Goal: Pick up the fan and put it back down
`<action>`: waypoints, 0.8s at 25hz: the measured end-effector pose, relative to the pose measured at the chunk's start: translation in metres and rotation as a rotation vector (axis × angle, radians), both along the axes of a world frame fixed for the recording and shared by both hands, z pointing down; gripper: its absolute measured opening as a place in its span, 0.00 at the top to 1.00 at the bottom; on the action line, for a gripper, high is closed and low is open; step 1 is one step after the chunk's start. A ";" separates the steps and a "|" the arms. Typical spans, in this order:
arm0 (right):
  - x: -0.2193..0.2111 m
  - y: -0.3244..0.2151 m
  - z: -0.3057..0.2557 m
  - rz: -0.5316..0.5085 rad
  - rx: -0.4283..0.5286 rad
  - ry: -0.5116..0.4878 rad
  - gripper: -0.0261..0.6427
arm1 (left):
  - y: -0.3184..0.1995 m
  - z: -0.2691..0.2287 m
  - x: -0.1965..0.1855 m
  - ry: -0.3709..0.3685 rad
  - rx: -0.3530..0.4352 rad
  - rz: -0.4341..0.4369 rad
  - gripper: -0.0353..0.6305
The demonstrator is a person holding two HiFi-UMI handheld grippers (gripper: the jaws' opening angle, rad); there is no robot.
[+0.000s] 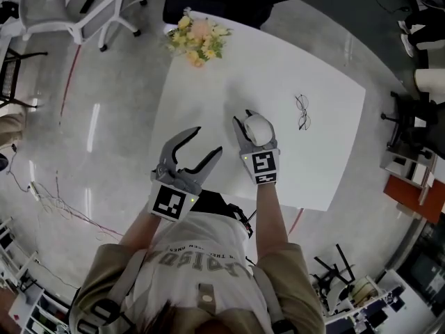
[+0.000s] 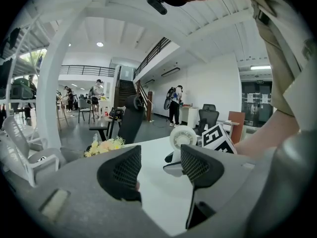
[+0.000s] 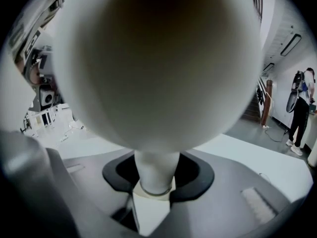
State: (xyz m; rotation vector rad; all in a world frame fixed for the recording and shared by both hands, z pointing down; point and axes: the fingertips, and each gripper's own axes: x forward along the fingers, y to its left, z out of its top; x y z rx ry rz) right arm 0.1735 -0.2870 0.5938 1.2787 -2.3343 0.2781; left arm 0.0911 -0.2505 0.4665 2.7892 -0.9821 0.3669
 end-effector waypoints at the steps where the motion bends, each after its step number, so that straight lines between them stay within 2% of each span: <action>1: -0.002 -0.002 0.005 -0.002 -0.007 0.005 0.74 | -0.002 0.004 -0.001 -0.007 -0.003 0.009 0.56; 6: -0.007 -0.006 0.027 -0.007 -0.037 0.032 0.74 | -0.006 0.018 -0.006 -0.029 -0.031 0.027 0.56; 20: -0.003 -0.007 0.055 0.011 -0.081 0.082 0.74 | -0.007 0.036 -0.015 -0.026 -0.065 0.003 0.56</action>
